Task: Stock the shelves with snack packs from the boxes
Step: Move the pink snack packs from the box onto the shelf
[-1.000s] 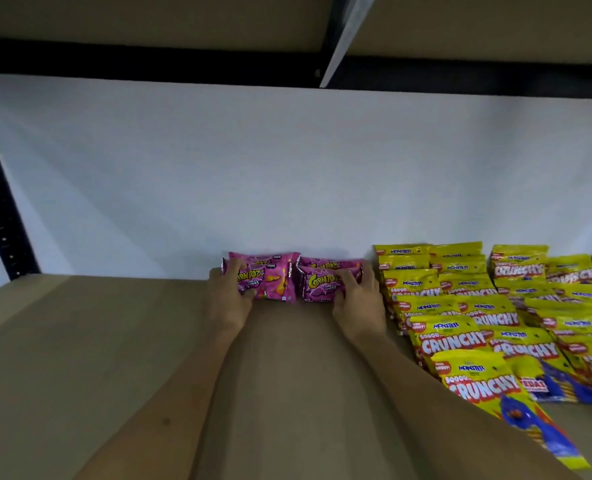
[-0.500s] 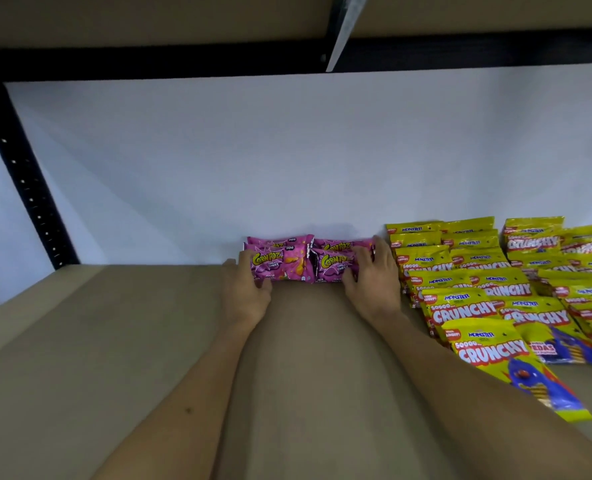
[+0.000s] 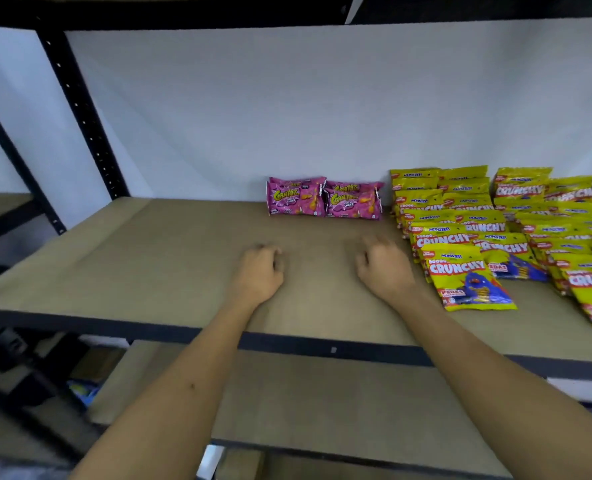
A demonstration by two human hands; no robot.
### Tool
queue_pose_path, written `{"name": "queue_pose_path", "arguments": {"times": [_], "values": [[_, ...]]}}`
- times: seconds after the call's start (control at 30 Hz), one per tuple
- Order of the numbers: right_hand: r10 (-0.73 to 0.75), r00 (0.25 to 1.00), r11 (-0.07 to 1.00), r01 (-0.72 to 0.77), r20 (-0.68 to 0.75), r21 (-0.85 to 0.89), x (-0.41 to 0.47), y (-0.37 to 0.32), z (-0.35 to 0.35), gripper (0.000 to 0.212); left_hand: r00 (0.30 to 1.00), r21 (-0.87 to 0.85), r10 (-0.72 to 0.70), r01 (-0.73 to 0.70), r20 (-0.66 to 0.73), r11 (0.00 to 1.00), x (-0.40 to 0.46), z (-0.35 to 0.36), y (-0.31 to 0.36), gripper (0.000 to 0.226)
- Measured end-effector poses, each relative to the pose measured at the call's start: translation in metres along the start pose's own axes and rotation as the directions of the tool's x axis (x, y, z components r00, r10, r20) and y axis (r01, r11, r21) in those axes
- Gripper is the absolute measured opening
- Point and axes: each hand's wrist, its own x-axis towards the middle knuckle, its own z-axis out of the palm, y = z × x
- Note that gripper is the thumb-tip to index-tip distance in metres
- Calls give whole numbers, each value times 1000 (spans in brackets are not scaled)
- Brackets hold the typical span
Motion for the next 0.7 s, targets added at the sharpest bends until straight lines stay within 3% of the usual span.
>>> {"name": "queue_pose_path", "arguments": {"times": [0.13,0.23,0.33,0.4,0.5,0.57,0.63,0.7], "values": [[-62,993,998,60,99,19,-43,-17,-24,26,999,47,41,-42,18,998,-44,-21,10,30],[-105,991,991,97,78,92,-70,-23,-43,20,987,199,115,-90,-115,976,-88,-32,34,38],[-152,979,982,165,-133,91,-108,-25,-61,26,938,289,242,-167,-247,943,-133,-38,53,46],[-188,947,972,218,-259,92,-146,-24,-63,37,927,281,289,-218,-242,935,-165,-33,54,54],[-178,946,963,224,-269,149,-210,-17,-50,51,934,204,309,-272,-181,940,-221,-9,46,59],[-154,959,947,212,-237,240,-245,-9,-32,50,962,98,267,-261,-52,960,-255,17,36,57],[-82,992,928,111,-94,356,-275,-1,-10,52,972,-15,203,-203,119,979,-286,46,19,56],[40,987,910,-99,154,402,-304,8,13,52,948,-71,125,-109,292,991,-317,74,-1,50]]}}
